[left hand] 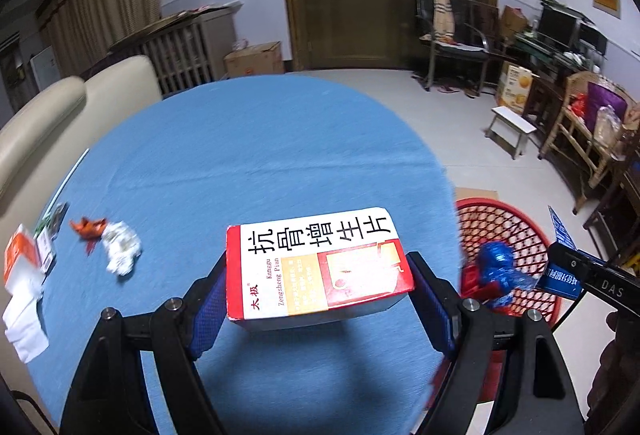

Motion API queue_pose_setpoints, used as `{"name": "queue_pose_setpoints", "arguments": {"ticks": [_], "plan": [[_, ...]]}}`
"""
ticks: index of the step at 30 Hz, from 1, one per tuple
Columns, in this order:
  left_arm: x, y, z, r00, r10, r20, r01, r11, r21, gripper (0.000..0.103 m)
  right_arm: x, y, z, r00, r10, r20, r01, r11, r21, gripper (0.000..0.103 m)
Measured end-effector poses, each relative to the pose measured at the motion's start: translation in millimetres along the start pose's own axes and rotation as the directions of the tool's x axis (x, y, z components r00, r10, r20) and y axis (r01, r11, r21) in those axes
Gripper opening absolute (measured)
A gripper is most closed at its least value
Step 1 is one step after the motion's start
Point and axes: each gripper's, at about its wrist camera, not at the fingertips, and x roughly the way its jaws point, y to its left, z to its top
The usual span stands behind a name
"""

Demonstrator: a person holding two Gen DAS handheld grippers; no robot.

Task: Collect trash
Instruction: 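Carry the medicine box and blue carton over the red basket, then open the right tool to drop the carton while the left drops the box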

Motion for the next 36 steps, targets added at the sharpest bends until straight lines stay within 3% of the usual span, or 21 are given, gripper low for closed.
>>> {"name": "queue_pose_setpoints", "arguments": {"ticks": [9, 21, 28, 36], "plan": [[1, -34, 8, 0.998, -0.057, -0.008, 0.057, 0.997, 0.055, 0.083, -4, -19, 4, 0.999, -0.033, 0.023, 0.033, 0.999, 0.012, 0.072], [3, -43, 7, 0.998, -0.060, -0.027, 0.062, 0.996, 0.071, 0.083, 40, -26, -13, 0.987, -0.090, -0.131, 0.085, 0.996, -0.038, 0.074], [6, -46, 9, 0.997, -0.067, -0.039, 0.070, 0.994, 0.079, 0.083, 30, -33, -9, 0.992, -0.086, -0.091, 0.086, 0.996, -0.006, 0.082], [8, -61, 11, 0.995, -0.091, -0.050, 0.096, 0.990, 0.105, 0.083, 13, -42, -1, 0.997, -0.059, -0.043, 0.060, 0.997, 0.041, 0.082]]}}
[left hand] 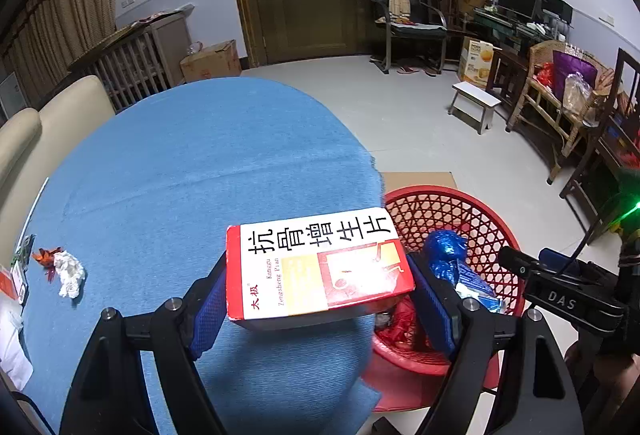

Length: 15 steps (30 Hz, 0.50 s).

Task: Collect trash
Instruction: 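Open the right tool to drop the carton while the left drops the box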

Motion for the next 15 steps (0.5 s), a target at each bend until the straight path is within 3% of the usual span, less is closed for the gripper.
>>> {"name": "queue_pose_setpoints", "arguments": {"ticks": [15], "plan": [[33, -66, 18, 0.992, -0.098, -0.076, 0.105, 0.989, 0.100, 0.083, -30, -53, 9, 0.997, -0.021, 0.072, 0.012, 0.992, 0.122, 0.082]]}}
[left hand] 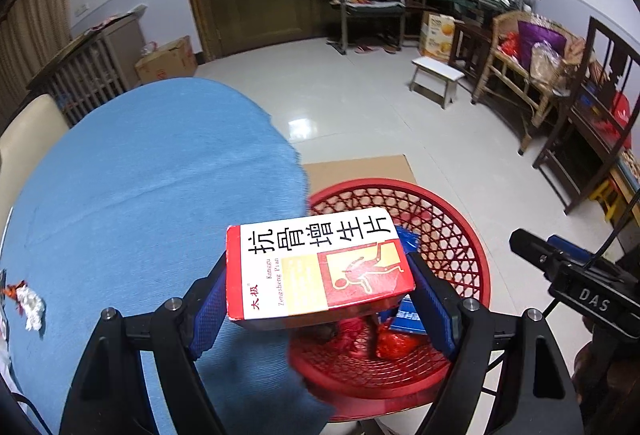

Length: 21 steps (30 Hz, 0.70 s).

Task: Collect trash
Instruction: 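Open the right tool to drop the carton while the left drops the box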

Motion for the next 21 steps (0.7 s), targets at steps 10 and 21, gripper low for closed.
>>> {"name": "queue_pose_setpoints", "arguments": {"ticks": [10, 21], "plan": [[36, -16, 1, 0.986, -0.056, -0.159, 0.059, 0.998, 0.009, 0.084, -7, -11, 5, 1.000, -0.007, 0.022, 0.006, 1.000, 0.021, 0.082], [22, -2, 2, 0.986, -0.102, -0.130, 0.098, 0.995, -0.034, 0.085, -13, 8, 7, 0.999, 0.003, 0.035, -0.002, 1.000, -0.023, 0.082]]}}
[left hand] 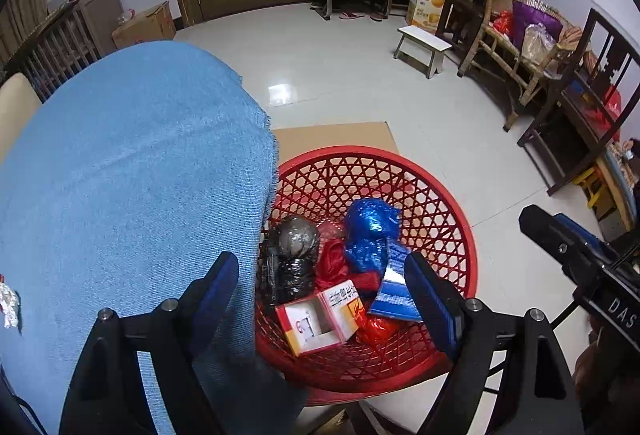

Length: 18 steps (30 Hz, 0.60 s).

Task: Collect trash
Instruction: 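Open the right tool to drop the carton while the left drops the box, then move both tools back over the table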

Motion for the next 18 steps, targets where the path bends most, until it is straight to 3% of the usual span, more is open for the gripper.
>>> {"name": "queue_pose_setpoints", "arguments": {"ticks": [7, 11, 18], "plan": [[-7, 18, 7, 0.999, -0.039, 0.036, 0.041, 0.997, -0.063, 0.085, -9, 8, 2, 1.000, -0.005, 0.021, 0.005, 1.000, -0.016, 0.082], [-22, 33, 6, 0.997, -0.001, 0.080, 0.007, 0.997, -0.082, 0.085, -7, 9, 4, 1.000, -0.004, 0.015, 0.004, 1.000, -0.018, 0.082], [-35, 71, -15, 0.993, 0.076, 0.086, -0.063, 0.989, -0.136, 0.085, 4, 39, -1, 0.999, 0.030, -0.013, -0.031, 0.997, -0.072, 0.082]]}}
